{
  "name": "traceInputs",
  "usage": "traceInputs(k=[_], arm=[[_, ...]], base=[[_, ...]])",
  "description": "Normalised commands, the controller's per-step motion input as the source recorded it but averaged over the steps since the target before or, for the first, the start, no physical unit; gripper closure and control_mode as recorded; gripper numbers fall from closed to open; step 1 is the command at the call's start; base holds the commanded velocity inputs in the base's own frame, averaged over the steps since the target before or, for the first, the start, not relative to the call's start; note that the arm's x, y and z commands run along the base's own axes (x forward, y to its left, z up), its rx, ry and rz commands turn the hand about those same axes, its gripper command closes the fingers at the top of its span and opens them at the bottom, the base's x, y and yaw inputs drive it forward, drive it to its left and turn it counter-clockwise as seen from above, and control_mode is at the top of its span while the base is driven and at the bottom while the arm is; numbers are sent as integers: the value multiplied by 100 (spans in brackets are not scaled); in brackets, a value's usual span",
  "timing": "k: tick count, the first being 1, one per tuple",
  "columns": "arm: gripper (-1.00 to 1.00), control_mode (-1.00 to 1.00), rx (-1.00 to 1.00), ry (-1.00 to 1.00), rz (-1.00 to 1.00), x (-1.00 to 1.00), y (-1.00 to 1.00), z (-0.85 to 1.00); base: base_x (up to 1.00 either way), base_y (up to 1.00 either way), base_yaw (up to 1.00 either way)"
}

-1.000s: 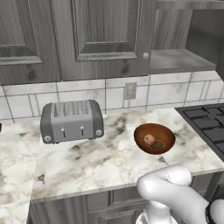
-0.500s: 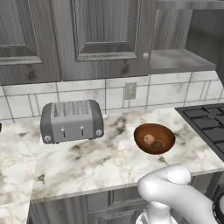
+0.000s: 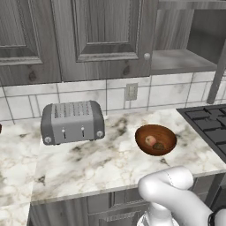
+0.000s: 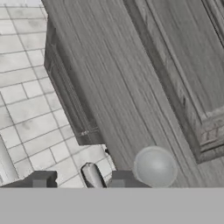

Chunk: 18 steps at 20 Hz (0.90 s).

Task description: Open the cabinet. Pick the kiwi and peach from the cabinet and place them into the bowl. Then close the cabinet.

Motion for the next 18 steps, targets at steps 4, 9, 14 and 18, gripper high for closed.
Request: traceInputs(k=[4, 9, 14, 18], arm=[[-100, -100, 4, -15, -17, 100, 100, 0], [-100, -100, 1, -10, -22, 100, 100, 0], [-100, -100, 7, 2, -21, 100, 92, 0], [-100, -100, 3, 34, -8, 100, 24, -4]], base=[[0, 0, 0], [0, 0, 0], [0, 0, 0], [0, 0, 0]])
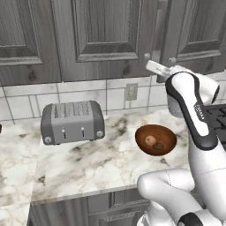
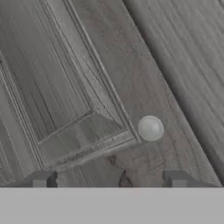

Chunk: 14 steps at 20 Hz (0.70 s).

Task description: Open the cabinet. Pick the kiwi and peach from the cabinet and place them into the bowl. Then close the cabinet.

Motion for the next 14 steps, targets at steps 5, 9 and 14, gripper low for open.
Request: traceInputs(k=[5, 9, 14], arm=[[-100, -100, 10, 50, 0, 100, -7, -25], [-100, -100, 16, 41, 0, 100, -38, -30], [-100, -100, 9, 19, 3, 100, -58, -68]], base=[[0, 0, 0], [0, 0, 0], [0, 0, 0]])
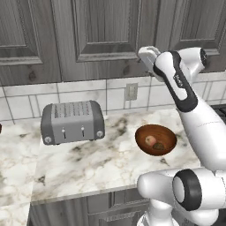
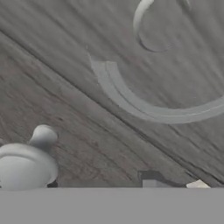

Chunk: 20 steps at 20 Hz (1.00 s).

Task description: Open the cabinet. Pick the kiwi and peach from the cabinet and place them into the bowl. Then close the cabinet.

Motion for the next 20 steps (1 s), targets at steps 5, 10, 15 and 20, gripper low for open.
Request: traceInputs(k=[5, 10, 15, 20], arm=[[-100, -100, 6, -9, 10, 80, -73, -61], [-100, -100, 10, -87, 9, -37, -65, 2], [-100, -100, 1, -90, -1, 18, -17, 2], [-100, -100, -2, -34, -26, 100, 79, -55]], base=[[0, 0, 0], [0, 0, 0], [0, 0, 0], [0, 0, 0]])
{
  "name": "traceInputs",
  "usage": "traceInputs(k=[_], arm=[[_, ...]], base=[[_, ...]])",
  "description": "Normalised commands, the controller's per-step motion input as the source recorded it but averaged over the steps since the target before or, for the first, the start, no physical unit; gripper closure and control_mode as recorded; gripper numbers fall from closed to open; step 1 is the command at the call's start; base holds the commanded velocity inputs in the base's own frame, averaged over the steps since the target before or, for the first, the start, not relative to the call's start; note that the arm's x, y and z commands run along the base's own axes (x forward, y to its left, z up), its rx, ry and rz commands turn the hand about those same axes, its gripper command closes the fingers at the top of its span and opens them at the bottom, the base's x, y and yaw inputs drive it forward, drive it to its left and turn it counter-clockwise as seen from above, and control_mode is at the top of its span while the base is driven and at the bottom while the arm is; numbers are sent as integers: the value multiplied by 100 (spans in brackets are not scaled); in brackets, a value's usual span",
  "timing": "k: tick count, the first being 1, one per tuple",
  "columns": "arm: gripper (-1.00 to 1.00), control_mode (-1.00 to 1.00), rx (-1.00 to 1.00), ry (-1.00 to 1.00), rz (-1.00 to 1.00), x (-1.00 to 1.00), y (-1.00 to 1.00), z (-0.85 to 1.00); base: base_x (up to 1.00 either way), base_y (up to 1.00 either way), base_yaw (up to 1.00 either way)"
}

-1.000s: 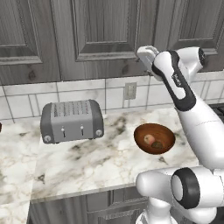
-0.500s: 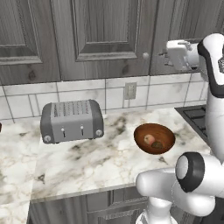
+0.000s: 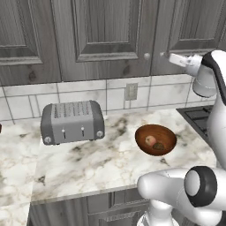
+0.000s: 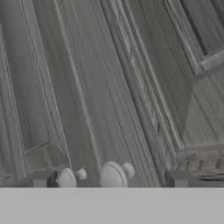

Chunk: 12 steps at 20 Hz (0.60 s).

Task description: Open the cabinet. Pick the kiwi and peach from the cabinet and place them into the bowl. Then close the cabinet.

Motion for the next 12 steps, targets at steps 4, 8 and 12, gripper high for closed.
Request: traceInputs(k=[4, 8, 12], arm=[[-100, -100, -11, -7, -34, 100, 100, -23], [-100, -100, -5, 2, -31, 100, 100, -32], [-100, -100, 0, 10, -23, 100, 86, -36]], base=[[0, 0, 0], [0, 0, 0], [0, 0, 0]])
